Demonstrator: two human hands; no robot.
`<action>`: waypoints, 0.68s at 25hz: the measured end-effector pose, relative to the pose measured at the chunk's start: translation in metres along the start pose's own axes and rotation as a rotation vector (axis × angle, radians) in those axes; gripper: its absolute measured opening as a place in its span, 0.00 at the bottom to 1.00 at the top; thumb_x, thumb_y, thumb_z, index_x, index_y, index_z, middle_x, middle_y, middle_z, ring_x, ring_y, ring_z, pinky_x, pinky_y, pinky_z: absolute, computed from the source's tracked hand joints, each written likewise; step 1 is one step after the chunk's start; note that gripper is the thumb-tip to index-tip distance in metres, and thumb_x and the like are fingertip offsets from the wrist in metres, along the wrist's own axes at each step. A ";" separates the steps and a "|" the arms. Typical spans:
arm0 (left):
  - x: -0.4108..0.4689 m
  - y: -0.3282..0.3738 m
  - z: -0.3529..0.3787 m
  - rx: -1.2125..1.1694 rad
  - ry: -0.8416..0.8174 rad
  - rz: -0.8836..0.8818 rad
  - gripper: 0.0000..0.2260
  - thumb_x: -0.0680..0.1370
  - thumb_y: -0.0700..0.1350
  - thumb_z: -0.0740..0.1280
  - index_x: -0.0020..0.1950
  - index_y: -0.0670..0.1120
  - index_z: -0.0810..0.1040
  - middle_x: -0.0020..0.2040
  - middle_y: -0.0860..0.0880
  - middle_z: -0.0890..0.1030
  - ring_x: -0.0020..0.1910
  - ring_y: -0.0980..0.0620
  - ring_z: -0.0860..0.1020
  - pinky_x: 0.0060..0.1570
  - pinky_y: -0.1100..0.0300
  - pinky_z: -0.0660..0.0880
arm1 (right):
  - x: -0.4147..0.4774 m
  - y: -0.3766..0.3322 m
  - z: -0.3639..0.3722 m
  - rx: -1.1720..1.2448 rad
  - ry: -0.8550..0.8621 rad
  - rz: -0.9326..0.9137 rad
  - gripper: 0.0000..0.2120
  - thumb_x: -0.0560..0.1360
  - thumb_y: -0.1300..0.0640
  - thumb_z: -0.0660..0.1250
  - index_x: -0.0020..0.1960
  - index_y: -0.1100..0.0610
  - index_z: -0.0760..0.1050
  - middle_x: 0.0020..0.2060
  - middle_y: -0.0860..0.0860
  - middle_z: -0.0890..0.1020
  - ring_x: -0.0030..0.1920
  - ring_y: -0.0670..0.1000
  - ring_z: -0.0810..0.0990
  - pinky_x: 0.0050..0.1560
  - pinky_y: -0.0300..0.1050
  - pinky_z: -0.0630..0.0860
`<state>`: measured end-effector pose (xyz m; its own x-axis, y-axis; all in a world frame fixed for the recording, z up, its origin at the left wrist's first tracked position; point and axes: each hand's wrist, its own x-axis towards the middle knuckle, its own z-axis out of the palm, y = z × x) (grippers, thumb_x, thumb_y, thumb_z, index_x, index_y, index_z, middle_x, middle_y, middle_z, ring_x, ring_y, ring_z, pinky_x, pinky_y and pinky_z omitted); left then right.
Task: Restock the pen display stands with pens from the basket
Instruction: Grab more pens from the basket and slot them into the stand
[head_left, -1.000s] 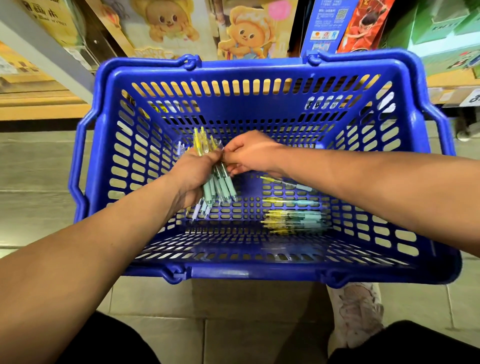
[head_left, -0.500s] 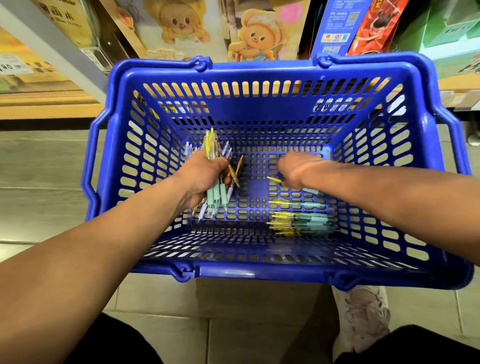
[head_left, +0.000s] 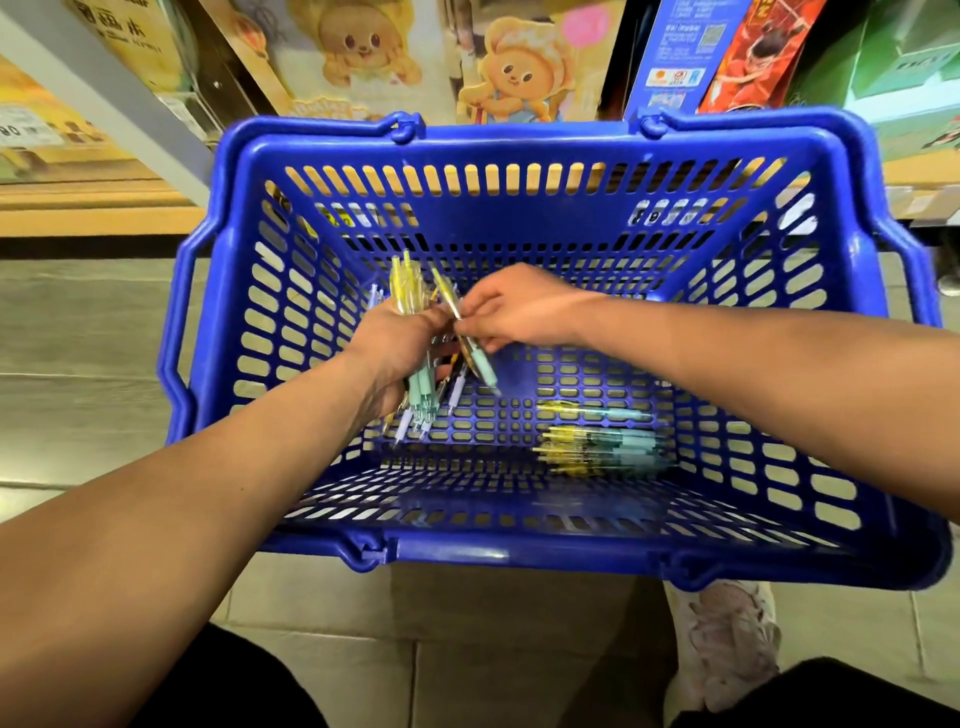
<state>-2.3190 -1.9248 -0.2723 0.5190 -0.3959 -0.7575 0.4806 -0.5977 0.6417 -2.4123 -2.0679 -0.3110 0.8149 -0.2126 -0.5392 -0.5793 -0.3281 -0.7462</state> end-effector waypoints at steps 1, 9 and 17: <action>-0.001 0.000 0.001 -0.024 0.021 -0.001 0.14 0.83 0.44 0.66 0.66 0.39 0.74 0.56 0.40 0.85 0.48 0.45 0.86 0.50 0.46 0.83 | 0.003 -0.007 0.005 0.080 0.020 -0.006 0.07 0.76 0.49 0.73 0.52 0.50 0.82 0.41 0.45 0.87 0.40 0.42 0.86 0.47 0.42 0.84; -0.005 0.000 0.004 -0.105 -0.029 -0.056 0.20 0.83 0.44 0.67 0.71 0.36 0.69 0.55 0.36 0.84 0.38 0.46 0.83 0.36 0.51 0.83 | 0.002 -0.009 0.020 0.150 0.042 -0.060 0.03 0.77 0.53 0.73 0.47 0.51 0.83 0.38 0.45 0.87 0.40 0.43 0.87 0.44 0.43 0.83; -0.001 0.001 -0.002 0.016 0.005 -0.018 0.14 0.83 0.40 0.66 0.66 0.35 0.74 0.40 0.46 0.81 0.33 0.53 0.78 0.36 0.58 0.77 | -0.010 0.026 0.003 -0.625 -0.261 0.161 0.10 0.80 0.46 0.67 0.55 0.51 0.80 0.52 0.48 0.83 0.52 0.49 0.82 0.50 0.45 0.78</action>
<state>-2.3177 -1.9240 -0.2708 0.5143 -0.3816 -0.7680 0.4780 -0.6159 0.6262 -2.4359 -2.0718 -0.3258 0.6432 -0.1004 -0.7591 -0.5098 -0.7959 -0.3267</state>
